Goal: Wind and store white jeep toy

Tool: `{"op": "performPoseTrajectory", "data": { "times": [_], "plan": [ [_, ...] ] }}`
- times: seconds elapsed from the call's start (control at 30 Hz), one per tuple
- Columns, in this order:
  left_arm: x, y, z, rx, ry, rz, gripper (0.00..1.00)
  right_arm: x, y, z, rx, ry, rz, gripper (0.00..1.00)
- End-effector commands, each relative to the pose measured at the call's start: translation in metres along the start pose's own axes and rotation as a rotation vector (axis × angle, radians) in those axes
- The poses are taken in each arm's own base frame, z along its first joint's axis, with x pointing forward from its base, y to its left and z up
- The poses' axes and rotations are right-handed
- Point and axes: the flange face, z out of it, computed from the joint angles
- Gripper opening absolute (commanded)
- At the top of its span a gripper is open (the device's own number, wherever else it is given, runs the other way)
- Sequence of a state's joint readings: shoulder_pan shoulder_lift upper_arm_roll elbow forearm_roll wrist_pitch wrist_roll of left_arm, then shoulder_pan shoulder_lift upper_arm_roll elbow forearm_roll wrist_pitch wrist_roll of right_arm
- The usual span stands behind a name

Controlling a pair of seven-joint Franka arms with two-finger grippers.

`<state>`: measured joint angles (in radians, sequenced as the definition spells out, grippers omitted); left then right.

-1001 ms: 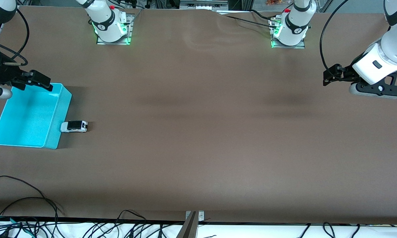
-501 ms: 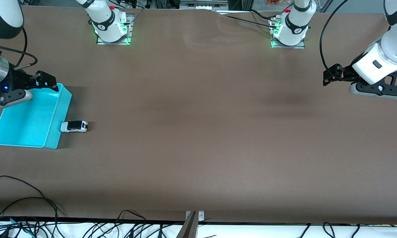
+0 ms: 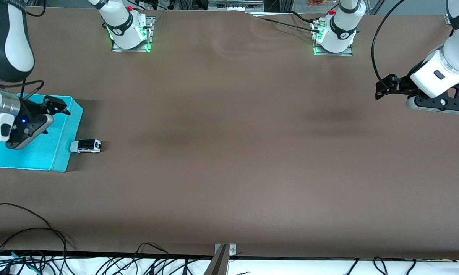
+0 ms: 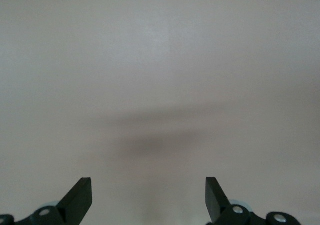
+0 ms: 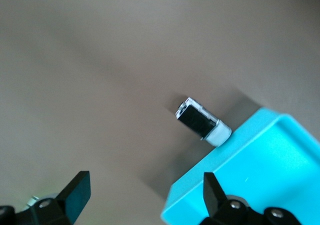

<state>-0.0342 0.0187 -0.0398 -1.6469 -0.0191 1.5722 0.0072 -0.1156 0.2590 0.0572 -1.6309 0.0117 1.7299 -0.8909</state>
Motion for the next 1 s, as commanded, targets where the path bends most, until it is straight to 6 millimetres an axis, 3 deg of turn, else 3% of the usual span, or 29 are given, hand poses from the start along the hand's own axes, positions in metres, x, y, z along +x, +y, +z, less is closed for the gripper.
{"op": "performPoseTrajectory", "data": {
  "times": [0.0,0.37,0.6,0.83,0.97],
  "plan": [
    [-0.001,-0.003,-0.008,-0.015,0.009,-0.015,1.0,-0.003,0.022,0.029,-0.002,0.018,-0.179,1.0],
    [0.0,0.001,-0.008,-0.015,0.012,-0.009,1.0,-0.004,0.052,0.103,-0.056,0.056,-0.487,1.0],
    [0.0,0.001,-0.008,-0.015,0.012,-0.007,1.0,-0.004,0.053,0.152,-0.07,0.059,-0.574,1.0],
    [0.0,0.001,-0.017,-0.015,0.032,-0.008,1.0,-0.016,0.047,0.191,-0.125,0.07,-0.646,1.0],
    [0.0,0.001,-0.018,-0.013,0.034,-0.008,1.0,-0.034,0.051,0.208,-0.151,0.075,-0.655,1.0]
  ]
}}
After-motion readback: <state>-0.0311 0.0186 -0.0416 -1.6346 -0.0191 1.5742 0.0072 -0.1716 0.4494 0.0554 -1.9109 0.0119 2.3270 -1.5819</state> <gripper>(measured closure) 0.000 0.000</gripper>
